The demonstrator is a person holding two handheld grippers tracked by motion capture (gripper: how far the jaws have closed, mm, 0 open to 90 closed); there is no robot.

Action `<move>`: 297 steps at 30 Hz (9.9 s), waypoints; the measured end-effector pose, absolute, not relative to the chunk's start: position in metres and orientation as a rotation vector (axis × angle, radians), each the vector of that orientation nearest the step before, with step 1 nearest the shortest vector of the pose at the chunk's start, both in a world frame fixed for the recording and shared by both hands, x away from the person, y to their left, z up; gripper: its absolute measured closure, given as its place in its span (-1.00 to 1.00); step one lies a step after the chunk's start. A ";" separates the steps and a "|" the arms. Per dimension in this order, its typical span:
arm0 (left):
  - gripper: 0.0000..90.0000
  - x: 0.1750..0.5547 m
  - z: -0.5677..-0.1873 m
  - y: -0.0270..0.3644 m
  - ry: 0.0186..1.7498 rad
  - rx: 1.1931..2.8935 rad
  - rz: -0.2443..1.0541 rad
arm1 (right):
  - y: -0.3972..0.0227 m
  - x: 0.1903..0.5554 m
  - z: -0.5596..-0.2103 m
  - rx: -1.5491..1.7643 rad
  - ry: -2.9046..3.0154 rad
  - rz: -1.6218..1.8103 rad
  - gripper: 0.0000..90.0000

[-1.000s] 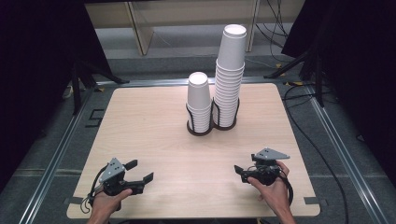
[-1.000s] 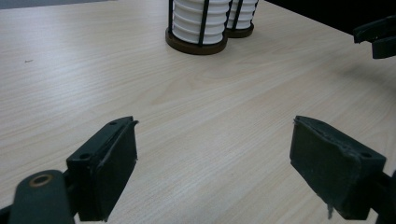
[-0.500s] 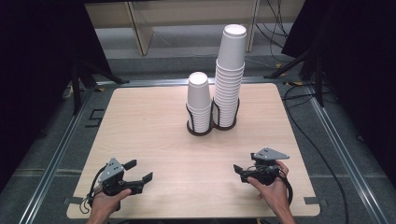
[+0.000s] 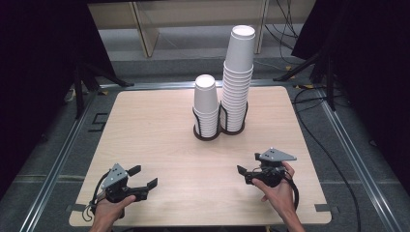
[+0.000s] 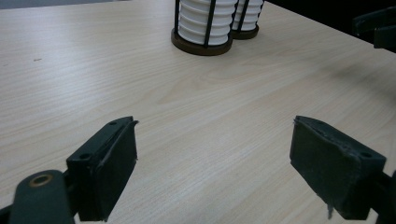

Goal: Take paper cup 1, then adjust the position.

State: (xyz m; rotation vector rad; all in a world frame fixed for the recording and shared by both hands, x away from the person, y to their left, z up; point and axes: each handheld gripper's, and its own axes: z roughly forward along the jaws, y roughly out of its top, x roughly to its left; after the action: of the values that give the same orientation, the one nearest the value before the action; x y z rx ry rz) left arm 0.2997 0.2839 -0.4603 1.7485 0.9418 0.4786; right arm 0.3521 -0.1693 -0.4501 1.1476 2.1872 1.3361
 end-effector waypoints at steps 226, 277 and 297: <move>-0.92 0.318 -0.456 0.225 0.701 1.744 0.456 | 0.021 0.371 -0.410 0.789 2.470 1.805 -0.56; -0.64 0.305 -0.454 0.221 0.468 2.093 0.533 | 0.009 0.361 -0.385 0.522 2.798 1.503 -0.65; -0.82 0.301 -0.451 0.224 0.429 1.919 0.567 | -0.005 0.371 -0.382 0.521 2.805 1.602 -0.47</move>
State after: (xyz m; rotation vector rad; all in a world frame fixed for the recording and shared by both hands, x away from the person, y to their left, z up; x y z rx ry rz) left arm 0.3008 0.2241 -0.4507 1.9190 0.4292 0.5667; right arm 0.3713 -0.0046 -0.3823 0.5213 2.8050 1.6024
